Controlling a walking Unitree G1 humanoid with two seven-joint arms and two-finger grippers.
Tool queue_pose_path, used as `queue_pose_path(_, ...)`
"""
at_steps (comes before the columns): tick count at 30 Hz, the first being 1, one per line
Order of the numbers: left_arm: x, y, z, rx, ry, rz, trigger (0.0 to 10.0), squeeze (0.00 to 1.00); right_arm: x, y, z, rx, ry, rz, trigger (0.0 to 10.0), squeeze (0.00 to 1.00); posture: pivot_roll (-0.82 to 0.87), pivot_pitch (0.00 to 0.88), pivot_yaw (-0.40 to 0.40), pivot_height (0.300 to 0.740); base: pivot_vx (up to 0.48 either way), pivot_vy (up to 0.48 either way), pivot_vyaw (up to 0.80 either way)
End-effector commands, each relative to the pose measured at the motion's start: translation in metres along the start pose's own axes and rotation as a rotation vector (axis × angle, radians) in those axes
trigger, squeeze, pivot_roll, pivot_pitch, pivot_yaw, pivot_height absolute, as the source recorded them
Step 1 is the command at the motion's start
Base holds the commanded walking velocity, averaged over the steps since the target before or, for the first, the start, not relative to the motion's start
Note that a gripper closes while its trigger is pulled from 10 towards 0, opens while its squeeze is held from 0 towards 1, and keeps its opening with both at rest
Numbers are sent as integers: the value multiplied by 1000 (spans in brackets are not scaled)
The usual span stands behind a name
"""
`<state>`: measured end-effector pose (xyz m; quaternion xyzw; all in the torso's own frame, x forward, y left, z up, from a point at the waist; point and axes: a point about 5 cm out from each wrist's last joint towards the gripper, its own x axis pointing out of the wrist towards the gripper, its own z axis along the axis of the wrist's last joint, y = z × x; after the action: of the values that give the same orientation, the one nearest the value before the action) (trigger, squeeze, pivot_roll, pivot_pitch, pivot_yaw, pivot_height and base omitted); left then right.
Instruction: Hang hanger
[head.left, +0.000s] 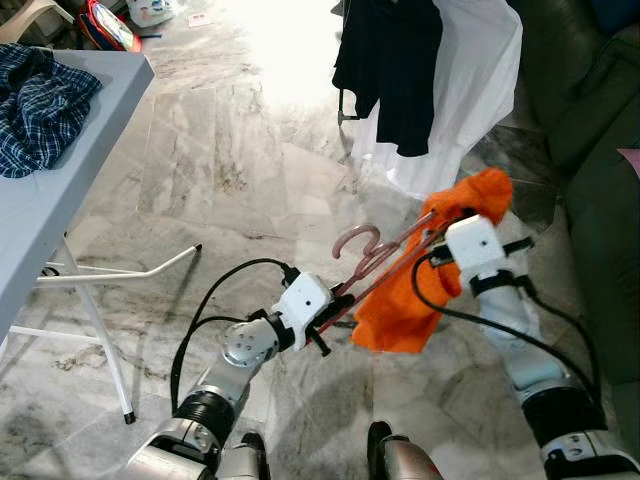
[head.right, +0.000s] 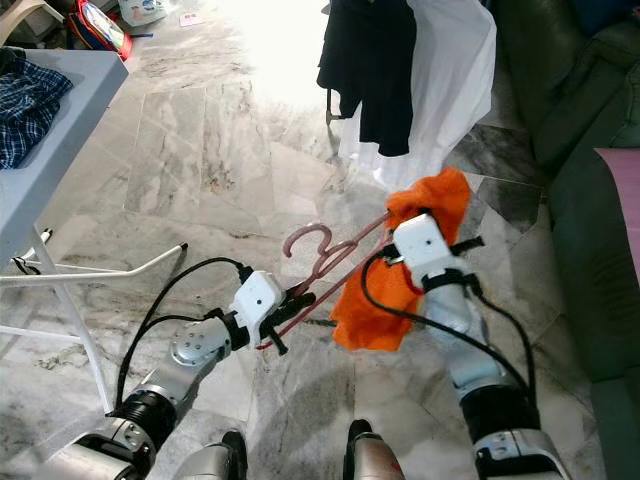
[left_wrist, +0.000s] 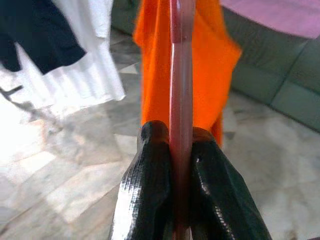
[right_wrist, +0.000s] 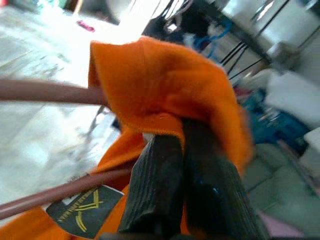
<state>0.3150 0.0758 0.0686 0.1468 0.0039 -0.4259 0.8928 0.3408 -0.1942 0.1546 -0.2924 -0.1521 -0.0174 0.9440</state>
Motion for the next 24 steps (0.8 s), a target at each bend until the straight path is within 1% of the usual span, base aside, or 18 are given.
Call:
queue_pose_path(1,-6,-4,-13,26,71,-24,0,0,4,-8,10,7,-41,-43,0,0,-21,267,40,740,0,0,0)
queue_pose_path(2,-9,-2,-16,41,99,-22,0,0,5,-12,15,2,-57,-55,0,0,-22,267,40,740,0,0,0)
queue_pose_path(5,-13,0,-20,61,128,-21,0,0,7,-16,19,2,-68,-64,0,0,-22,266,40,740,0,0,0)
queue_pose_path(7,-17,2,-25,101,170,-29,0,0,9,-19,22,3,-72,-69,0,0,-23,266,40,740,0,0,0)
queue_pose_path(9,-19,4,-29,123,199,-33,0,0,10,-22,24,7,-71,-77,0,0,-24,266,40,740,0,0,0)
queue_pose_path(11,-24,7,-31,169,223,-46,0,0,12,-29,23,19,-55,-90,0,0,-25,267,39,740,0,0,0)
queue_pose_path(14,-27,10,-30,199,217,-58,0,0,13,-36,19,13,-27,-106,0,0,-24,266,39,740,0,0,0)
queue_pose_path(15,-29,11,-30,212,212,-66,0,0,13,-41,15,17,-3,-115,0,0,-23,265,39,740,0,0,0)
queue_pose_path(16,-32,13,-30,237,215,-80,0,0,13,-46,11,13,15,-122,0,0,-19,265,36,740,0,0,0)
queue_pose_path(18,-34,14,-31,254,220,-85,0,0,13,-50,9,5,26,-127,0,0,-18,265,36,740,0,0,0)
queue_pose_path(19,-38,16,-32,262,217,-79,0,0,13,-55,6,9,46,-138,0,0,-16,265,35,740,0,0,0)
queue_pose_path(22,-42,20,-32,256,207,-67,0,0,13,-60,2,26,68,-152,0,0,-13,265,35,740,0,0,0)
queue_pose_path(23,-46,22,-33,259,206,-65,0,0,12,-64,-1,30,85,-157,0,0,-11,264,35,740,0,0,0)
queue_pose_path(24,-46,22,-33,259,206,-65,0,0,12,-64,-1,30,85,-157,0,0,-11,264,35,740,0,0,0)
